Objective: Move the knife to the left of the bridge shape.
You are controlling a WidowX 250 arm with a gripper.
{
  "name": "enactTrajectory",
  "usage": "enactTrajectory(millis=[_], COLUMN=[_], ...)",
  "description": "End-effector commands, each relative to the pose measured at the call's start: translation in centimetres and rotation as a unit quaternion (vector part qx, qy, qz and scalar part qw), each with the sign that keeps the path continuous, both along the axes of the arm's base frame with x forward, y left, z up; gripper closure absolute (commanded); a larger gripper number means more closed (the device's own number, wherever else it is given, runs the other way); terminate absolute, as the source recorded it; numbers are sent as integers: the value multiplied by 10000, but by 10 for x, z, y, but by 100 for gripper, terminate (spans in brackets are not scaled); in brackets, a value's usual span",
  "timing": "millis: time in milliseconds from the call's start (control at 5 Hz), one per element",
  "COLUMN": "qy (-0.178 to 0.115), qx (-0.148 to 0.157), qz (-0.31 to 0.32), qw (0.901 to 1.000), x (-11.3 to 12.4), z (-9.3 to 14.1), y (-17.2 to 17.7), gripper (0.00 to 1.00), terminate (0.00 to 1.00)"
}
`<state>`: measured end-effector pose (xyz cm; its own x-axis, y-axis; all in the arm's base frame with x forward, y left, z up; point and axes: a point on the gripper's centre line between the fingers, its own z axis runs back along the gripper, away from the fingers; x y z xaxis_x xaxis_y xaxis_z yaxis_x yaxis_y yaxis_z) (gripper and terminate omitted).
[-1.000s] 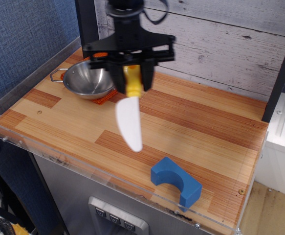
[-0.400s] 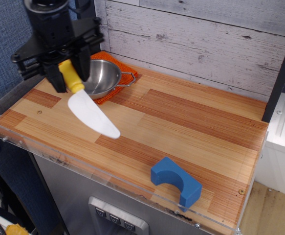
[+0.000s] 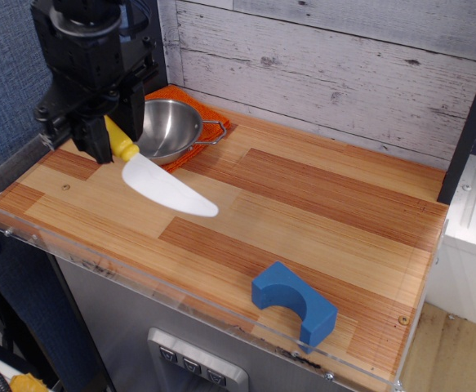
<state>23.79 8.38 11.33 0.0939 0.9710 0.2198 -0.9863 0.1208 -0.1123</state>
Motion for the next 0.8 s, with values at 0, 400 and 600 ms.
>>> enactTrajectory(millis=[0, 400, 600], qy=[-34, 73, 114], qx=[-132, -365, -480], qz=[295, 427, 329], qw=[9995, 9984, 9982], x=[12, 9, 12], z=[-31, -81, -98], y=[4, 11, 7], gripper=[100, 100, 100], terminate=[0, 0, 0])
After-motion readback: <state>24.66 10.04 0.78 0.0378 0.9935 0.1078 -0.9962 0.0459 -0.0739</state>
